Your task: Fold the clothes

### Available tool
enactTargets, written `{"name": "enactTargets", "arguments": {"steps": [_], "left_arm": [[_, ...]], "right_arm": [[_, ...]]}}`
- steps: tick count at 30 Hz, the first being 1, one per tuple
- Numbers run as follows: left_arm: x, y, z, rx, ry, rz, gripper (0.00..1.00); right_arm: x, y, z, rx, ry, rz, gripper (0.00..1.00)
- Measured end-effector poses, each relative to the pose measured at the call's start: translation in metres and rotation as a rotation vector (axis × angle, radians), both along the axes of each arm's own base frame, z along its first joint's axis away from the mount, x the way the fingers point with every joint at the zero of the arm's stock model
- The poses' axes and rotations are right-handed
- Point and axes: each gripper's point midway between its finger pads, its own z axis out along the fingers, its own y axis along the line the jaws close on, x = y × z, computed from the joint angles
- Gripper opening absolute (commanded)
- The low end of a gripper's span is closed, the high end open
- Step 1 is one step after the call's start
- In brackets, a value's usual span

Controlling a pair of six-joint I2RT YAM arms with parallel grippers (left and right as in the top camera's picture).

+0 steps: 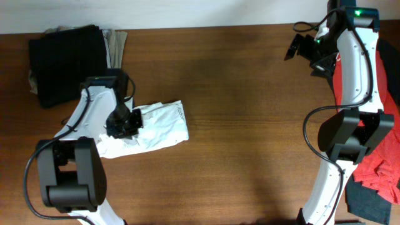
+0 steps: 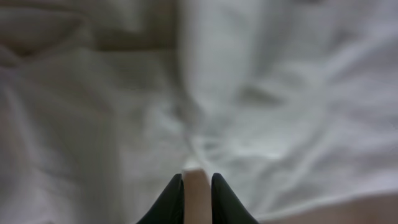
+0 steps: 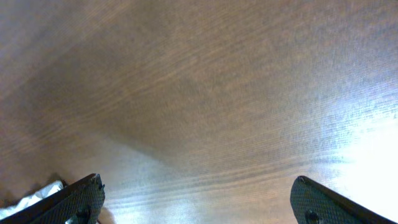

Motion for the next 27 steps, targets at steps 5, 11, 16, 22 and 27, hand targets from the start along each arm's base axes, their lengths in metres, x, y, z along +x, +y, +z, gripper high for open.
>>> {"name": "enactTargets", "arguments": {"steps": [5,11,16,22,27], "left_arm": [[0.000,0.032,-0.024,0.022,-0.029,0.089,0.15],[-0.021,0.078,-0.038,0.027,0.008,0.245,0.15],[-0.029,0.111,-0.038,0.031,0.012,0.370,0.45],[-0.027,0.117,-0.039,0.040,0.000,0.397,0.57],[-0.027,0.128,-0.039,0.092,-0.010,0.427,0.62]], "right_arm": [[-0.012,0.011,0.000,0.060,0.045,0.011,0.87],[-0.013,0.065,0.001,0.075,0.038,0.165,0.86],[-0.033,0.181,0.001,0.058,0.032,0.436,0.91],[-0.101,0.328,0.002,0.027,-0.004,0.770,0.99],[-0.146,0.398,0.002,-0.015,-0.072,0.909,0.99]]}}
